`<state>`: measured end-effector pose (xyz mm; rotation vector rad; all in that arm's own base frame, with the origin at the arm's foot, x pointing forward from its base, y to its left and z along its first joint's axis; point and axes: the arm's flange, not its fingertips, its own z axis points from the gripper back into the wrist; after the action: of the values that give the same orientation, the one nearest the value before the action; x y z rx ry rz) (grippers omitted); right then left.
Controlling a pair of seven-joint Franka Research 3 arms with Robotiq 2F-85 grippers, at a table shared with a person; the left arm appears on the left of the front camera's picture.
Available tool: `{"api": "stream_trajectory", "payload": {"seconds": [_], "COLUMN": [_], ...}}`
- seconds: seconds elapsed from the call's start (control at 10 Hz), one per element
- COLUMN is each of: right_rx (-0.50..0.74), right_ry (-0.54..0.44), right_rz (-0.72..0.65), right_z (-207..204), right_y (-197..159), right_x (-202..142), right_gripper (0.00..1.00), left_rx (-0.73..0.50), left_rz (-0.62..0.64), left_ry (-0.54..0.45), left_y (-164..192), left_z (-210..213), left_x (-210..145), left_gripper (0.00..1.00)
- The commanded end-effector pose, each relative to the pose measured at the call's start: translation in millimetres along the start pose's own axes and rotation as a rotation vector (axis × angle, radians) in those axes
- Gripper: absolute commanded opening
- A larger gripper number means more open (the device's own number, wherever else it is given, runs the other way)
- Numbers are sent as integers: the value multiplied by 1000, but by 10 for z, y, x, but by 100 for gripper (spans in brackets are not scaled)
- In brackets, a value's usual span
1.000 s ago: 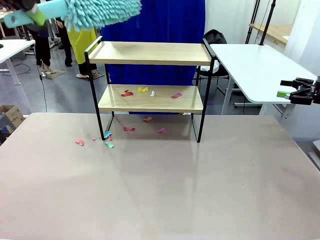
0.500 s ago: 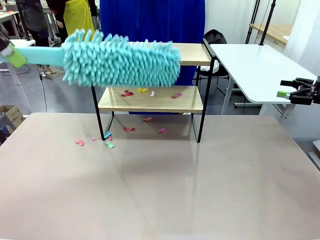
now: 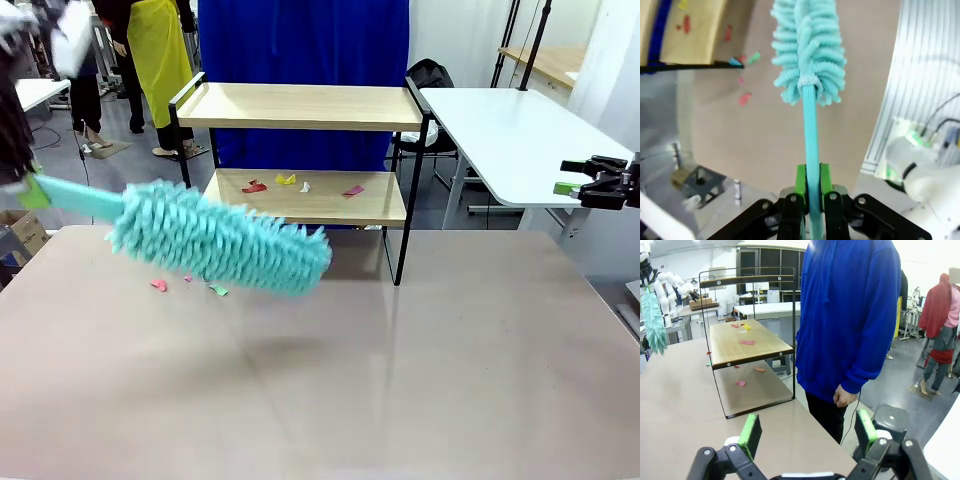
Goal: Clean the shelf.
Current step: Clean the specific section of the Shelf indicated by the human with the Duster.
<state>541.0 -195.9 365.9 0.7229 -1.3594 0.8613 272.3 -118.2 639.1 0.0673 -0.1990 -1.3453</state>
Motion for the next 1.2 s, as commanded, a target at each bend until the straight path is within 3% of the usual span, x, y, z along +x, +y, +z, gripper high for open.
{"api": "stream_trajectory", "payload": {"seconds": [0.0,0.2,0.4,0.5,1.1], "right_rx": [1,1,1,1,1], "right_ry": [-5,-5,-5,-5,-5], "right_rz": [4,4,4,4,4], "right_z": [-13,-13,-13,-13,-13], "right_y": [16,16,16,16,16], "right_x": [34,34,34,34,34], "right_gripper": [100,100,100,100,100], "left_rx": [-45,-103,-6,-104,-104], "left_rz": [-86,-42,25,-27,-27], "left_ry": [118,194,214,188,188], "left_y": [-4,7,47,8,8], "left_z": [-263,-428,-499,-531,-531], "left_x": [-32,-84,-45,-37,-37], "left_gripper": [13,13,13,13,13]}}
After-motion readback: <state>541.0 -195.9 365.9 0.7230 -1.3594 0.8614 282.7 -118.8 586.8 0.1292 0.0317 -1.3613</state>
